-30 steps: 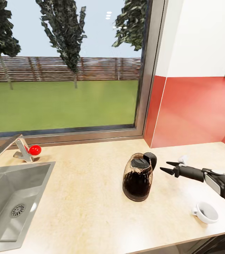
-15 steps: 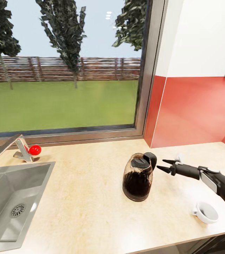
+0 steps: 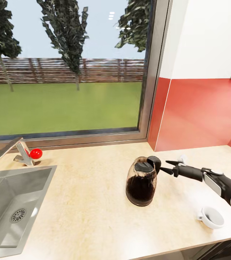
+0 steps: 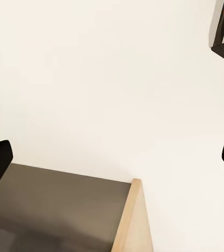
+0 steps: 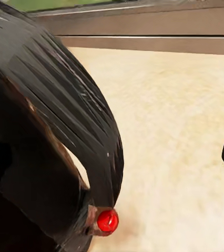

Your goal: Set up a coffee station on the kitchen countertop: keep the coffee maker on the countertop, move the bottle of coffee from the kitchen shelf to the counter next to the coffee maker, place a paper coffee filter on top of the coffee maker, put the saucer next to the coffee maker with the coffee cup on the saucer, and place the electric kettle next to the coffee maker.

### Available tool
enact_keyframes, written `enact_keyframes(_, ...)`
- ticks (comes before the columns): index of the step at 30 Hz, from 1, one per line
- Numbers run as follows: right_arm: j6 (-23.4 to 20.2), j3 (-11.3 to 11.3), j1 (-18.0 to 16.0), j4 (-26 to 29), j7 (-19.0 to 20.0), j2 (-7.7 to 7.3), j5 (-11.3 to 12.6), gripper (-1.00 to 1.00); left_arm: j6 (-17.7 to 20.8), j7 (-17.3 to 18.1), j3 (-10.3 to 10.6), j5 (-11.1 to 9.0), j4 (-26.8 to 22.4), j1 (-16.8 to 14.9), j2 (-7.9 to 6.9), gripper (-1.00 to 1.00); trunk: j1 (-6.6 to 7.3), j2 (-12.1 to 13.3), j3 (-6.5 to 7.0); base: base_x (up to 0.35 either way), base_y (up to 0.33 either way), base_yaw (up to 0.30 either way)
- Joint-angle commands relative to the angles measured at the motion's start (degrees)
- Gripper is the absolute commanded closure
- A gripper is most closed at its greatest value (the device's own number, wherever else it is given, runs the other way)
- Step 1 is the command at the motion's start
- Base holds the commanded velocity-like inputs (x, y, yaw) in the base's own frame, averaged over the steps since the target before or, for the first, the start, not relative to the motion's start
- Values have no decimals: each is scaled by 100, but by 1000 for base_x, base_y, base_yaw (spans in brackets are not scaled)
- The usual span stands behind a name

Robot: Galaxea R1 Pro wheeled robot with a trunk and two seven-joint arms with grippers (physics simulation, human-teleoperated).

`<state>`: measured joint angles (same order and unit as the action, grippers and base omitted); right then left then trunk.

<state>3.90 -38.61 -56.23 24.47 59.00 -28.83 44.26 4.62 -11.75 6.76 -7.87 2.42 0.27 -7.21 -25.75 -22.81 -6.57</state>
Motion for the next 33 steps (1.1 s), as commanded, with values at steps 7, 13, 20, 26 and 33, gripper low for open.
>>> enact_keyframes(7,40,-49,-8,137,-254,-1,39,-100,18,-11,50,-58,-11,0,1,-100,-3,-11,-11,0,0,0)
enact_keyframes(13,40,-45,-9,184,-297,0,39,-100,19,-11,47,-60,-5,0,1,-100,-3,-11,-11,0,0,0)
enact_keyframes(20,40,-48,-8,190,-302,0,39,-100,21,-11,50,-64,-8,0,1,-100,-3,-11,-11,0,0,0)
enact_keyframes(26,40,-50,-8,190,-303,5,39,-100,22,-11,48,-66,-11,0,1,-100,-3,-11,-11,0,0,0)
enact_keyframes(33,59,-50,-6,190,-472,137,39,-100,22,-11,45,-66,-5,0,2,-100,-3,-11,-11,0,0,0)
